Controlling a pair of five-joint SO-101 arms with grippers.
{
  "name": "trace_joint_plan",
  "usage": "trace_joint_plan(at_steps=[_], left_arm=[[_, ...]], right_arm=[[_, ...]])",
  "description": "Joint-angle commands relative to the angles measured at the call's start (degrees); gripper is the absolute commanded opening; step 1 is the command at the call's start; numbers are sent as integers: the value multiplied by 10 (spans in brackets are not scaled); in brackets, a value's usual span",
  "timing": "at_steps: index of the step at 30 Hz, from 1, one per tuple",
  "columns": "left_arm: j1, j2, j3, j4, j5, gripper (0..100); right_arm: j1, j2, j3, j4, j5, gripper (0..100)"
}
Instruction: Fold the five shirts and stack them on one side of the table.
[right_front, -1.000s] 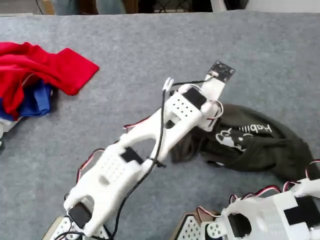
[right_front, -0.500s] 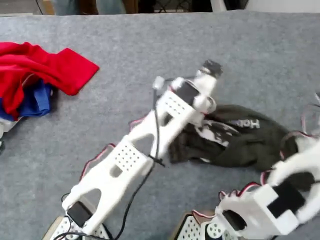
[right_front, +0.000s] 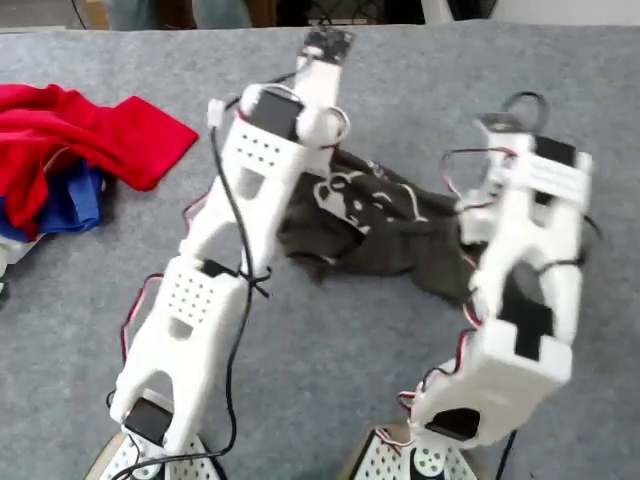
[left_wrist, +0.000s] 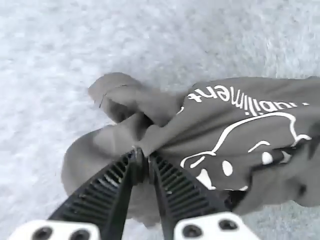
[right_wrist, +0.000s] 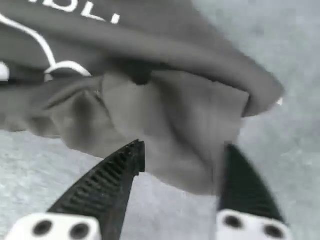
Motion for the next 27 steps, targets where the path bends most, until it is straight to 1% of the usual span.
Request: trace_joint_plan(at_steps=[1,4,5,11,14,16,18,21,25,27], left_arm=[[-29,-110,69,3,-4,28],[-57,-181,134,3,-5,28],[-67,-206,153,3,-5,28],[-124,-353,255,3,-38,28],[-130,-432,338,3,-48,28],[-124,-492,407,3,-55,28],[-123,-564,476,3,-57,28],[-120,-687,559,2,-58,28],[-102,-850,668,-1,-59,28],[-90,-908,743,-5,-64,29]], right_arm=[[-29,2,-59,7,-4,31],[-26,1,-88,31,0,23],[-22,1,-94,40,14,22],[8,1,-80,81,161,14],[44,0,-61,94,228,14],[76,-8,-52,94,254,14],[103,-28,-44,92,271,15],[121,-62,-27,91,278,15],[106,-102,-6,87,271,15],[93,-116,1,77,243,15]])
